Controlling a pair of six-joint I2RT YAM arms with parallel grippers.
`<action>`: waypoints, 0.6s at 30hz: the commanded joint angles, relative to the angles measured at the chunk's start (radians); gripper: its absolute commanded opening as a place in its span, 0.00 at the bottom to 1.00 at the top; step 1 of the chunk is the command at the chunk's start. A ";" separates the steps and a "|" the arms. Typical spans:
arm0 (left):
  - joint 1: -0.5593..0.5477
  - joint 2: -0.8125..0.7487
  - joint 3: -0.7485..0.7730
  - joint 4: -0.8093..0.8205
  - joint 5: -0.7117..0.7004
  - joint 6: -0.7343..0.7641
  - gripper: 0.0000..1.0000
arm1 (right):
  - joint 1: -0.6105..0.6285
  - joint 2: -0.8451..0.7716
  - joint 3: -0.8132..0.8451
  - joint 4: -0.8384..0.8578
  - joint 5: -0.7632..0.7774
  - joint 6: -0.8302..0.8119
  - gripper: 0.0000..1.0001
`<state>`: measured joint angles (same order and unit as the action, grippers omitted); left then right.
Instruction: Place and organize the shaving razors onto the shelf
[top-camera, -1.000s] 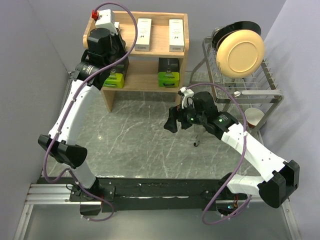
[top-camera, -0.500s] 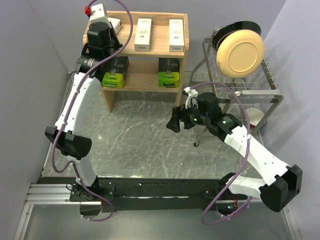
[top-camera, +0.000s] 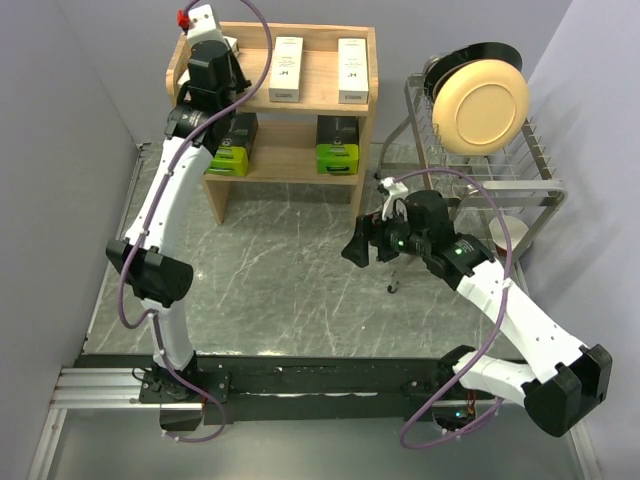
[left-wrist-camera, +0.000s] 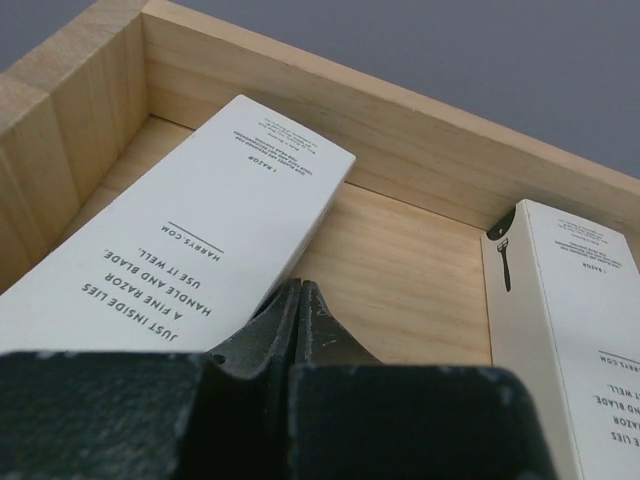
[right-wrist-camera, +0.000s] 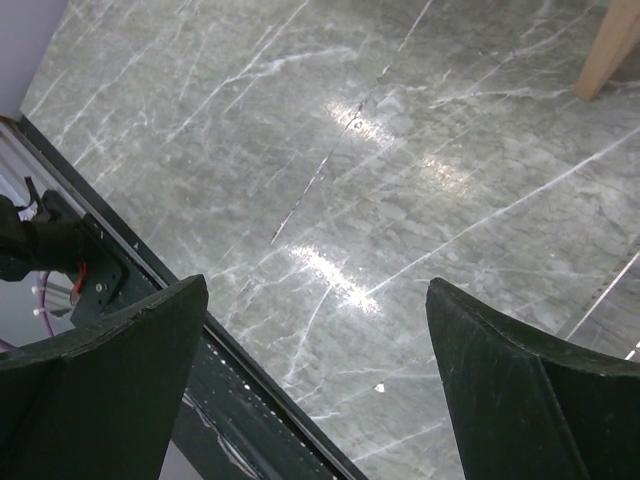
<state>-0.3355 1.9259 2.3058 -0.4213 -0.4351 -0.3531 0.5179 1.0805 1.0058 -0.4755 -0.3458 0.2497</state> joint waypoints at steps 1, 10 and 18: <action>-0.013 0.039 0.075 0.061 -0.114 -0.027 0.02 | -0.028 -0.050 -0.012 0.000 -0.004 0.010 0.97; -0.013 0.127 0.118 0.154 -0.298 0.014 0.01 | -0.065 -0.082 -0.027 -0.022 -0.012 0.005 0.97; -0.014 0.157 0.119 0.243 -0.369 0.085 0.01 | -0.079 -0.077 -0.030 -0.025 -0.024 0.013 0.96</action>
<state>-0.3557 2.0563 2.3962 -0.2279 -0.7425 -0.3187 0.4488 1.0199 0.9771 -0.5034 -0.3550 0.2497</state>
